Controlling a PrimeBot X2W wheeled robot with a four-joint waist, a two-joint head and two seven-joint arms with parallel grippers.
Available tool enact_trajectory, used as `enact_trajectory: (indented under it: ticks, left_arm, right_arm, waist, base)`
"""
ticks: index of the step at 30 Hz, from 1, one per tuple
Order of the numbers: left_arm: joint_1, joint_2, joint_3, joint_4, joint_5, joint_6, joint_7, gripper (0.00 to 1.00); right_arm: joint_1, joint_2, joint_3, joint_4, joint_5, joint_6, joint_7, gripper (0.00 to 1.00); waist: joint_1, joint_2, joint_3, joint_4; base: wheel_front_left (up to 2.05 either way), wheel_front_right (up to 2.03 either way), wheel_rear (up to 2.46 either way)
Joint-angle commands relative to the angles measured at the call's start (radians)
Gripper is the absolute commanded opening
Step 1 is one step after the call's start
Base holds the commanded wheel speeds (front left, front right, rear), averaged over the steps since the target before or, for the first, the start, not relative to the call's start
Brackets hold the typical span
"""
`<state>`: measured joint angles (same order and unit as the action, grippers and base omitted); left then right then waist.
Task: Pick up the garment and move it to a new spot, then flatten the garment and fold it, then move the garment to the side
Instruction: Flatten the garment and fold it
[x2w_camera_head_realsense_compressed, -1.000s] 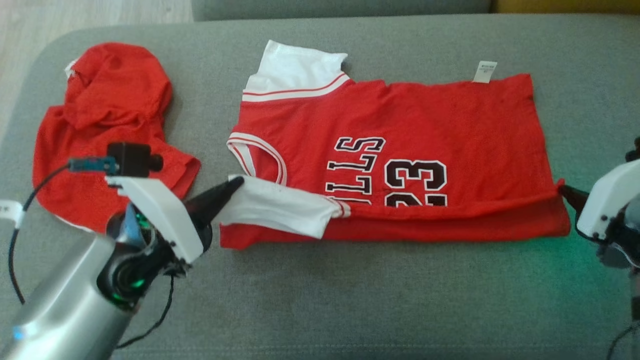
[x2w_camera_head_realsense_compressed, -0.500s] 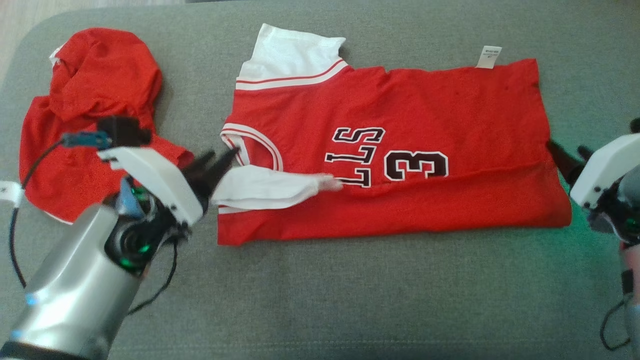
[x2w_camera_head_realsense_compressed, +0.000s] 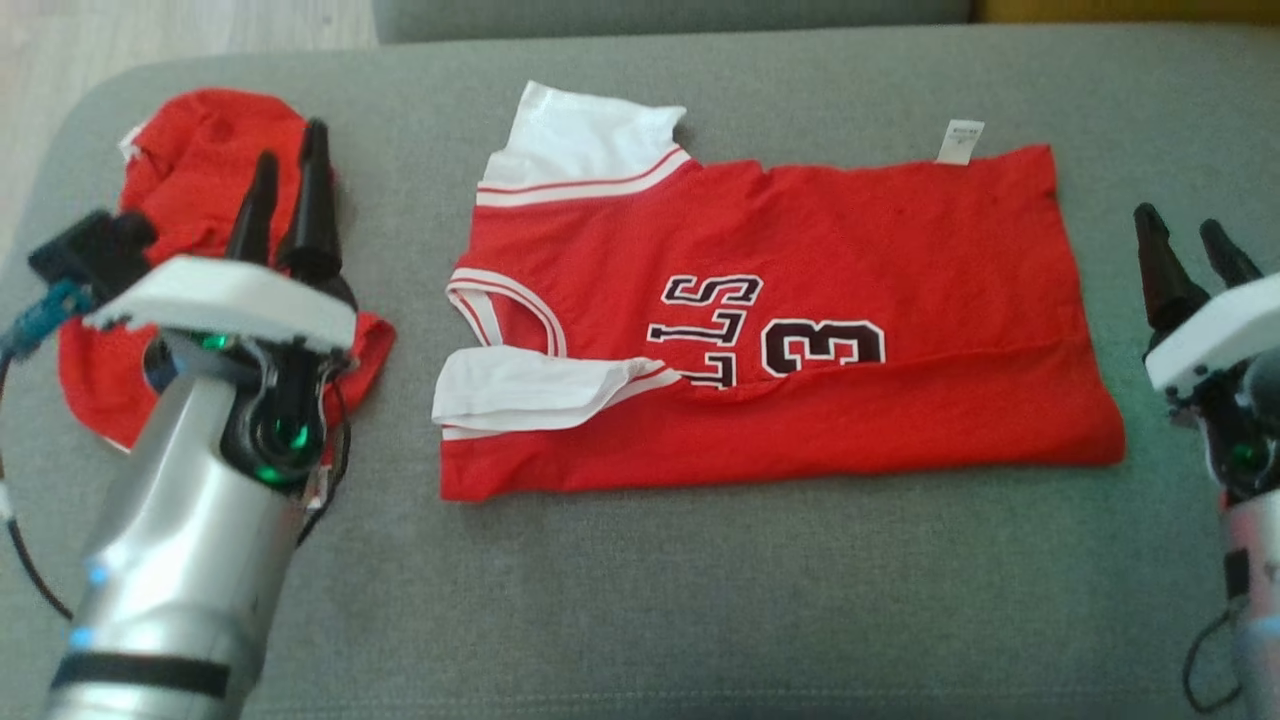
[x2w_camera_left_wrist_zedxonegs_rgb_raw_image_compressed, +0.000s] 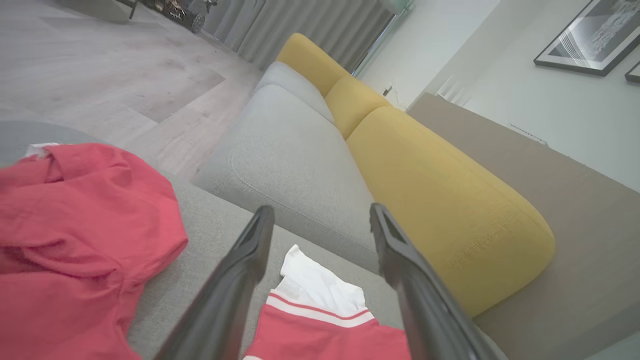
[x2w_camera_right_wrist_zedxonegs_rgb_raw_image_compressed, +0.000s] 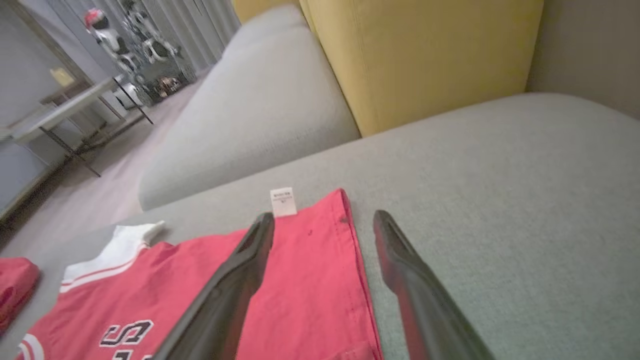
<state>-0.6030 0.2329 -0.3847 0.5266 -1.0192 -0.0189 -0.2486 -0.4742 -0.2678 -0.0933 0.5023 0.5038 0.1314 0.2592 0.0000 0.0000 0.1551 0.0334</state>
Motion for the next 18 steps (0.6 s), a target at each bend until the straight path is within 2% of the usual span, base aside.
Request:
enact_trajectory:
  ticks: [1,5,9,13,18]
  left_arm:
    - [-0.005,0.023,0.048,-0.036,0.017,-0.006,-0.009,1.00]
    - [0.102,-0.010,0.132,-0.127,0.124,-0.002,-0.013,1.00]
    - [0.239,-0.071,0.201,-0.218,0.218,0.000,-0.013,1.00]
    - [0.362,-0.117,0.213,-0.256,0.293,-0.005,-0.013,1.00]
    - [0.471,-0.150,0.192,-0.241,0.339,-0.008,-0.013,1.00]
  right_arm:
    - [0.012,-0.010,0.021,-0.047,0.013,-0.001,-0.029,1.00]
    - [0.085,-0.002,0.040,-0.116,0.039,-0.001,-0.139,1.00]
    - [0.171,0.003,0.067,-0.186,0.019,-0.001,-0.227,1.00]
    - [0.261,0.016,0.089,-0.239,-0.021,-0.001,-0.283,1.00]
    - [0.355,0.046,0.099,-0.287,-0.071,-0.001,-0.324,1.00]
  waist:
    - [0.0000,0.0000,-0.019,0.003]
    - [0.0000,0.0000,-0.058,0.007]
    - [0.0000,0.0000,-0.095,0.006]
    - [0.0000,0.0000,-0.132,0.005]
    - [0.0000,0.0000,-0.163,-0.002]
  base:
    - [0.00,0.00,0.00]
    - [0.00,0.00,0.00]
    - [0.00,0.00,0.00]
    - [0.00,0.00,0.00]
    - [0.00,0.00,0.00]
